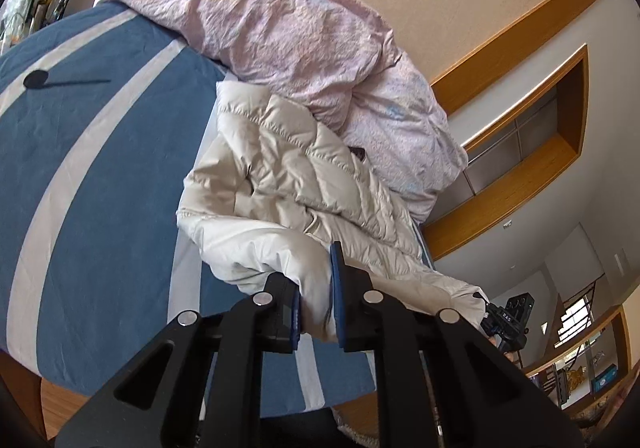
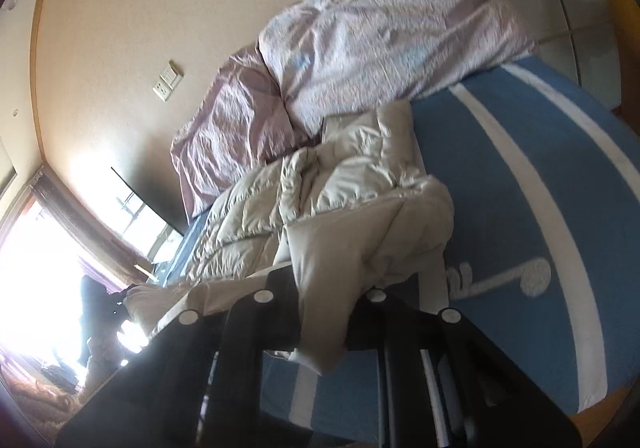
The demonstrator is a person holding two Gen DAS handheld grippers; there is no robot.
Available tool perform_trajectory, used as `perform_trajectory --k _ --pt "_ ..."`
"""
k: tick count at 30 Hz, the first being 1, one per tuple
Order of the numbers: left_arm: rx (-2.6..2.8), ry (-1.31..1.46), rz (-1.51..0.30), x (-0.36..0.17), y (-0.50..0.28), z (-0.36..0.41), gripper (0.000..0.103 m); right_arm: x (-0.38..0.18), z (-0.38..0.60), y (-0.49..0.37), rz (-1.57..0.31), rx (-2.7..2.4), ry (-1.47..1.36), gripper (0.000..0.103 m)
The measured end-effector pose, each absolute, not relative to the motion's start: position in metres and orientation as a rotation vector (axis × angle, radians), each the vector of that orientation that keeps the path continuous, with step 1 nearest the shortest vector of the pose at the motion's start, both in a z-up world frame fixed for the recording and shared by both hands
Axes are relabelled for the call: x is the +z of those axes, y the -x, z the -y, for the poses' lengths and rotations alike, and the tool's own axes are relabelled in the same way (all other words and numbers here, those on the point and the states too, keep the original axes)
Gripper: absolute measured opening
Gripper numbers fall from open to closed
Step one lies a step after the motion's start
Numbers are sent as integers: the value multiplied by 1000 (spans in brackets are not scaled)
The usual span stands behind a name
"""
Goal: Fold large clothes
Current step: 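Grasp the hem with both tools and lift it toward the collar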
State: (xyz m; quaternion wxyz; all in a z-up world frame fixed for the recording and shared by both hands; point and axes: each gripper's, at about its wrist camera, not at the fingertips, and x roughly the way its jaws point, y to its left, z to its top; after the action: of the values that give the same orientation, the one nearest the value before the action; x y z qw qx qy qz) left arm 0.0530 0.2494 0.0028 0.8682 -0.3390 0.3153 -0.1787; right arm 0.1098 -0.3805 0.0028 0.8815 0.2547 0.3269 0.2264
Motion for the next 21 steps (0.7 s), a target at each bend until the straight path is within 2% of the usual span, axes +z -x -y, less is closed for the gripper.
perform_trajectory --k 11,21 --pt "-322 741 -489 51 -118 -257 12 66 351 -169 -473 325 -426 14" --pt "-256 755 -438 63 -193 -262 11 84 310 -249 -391 182 -321 14"
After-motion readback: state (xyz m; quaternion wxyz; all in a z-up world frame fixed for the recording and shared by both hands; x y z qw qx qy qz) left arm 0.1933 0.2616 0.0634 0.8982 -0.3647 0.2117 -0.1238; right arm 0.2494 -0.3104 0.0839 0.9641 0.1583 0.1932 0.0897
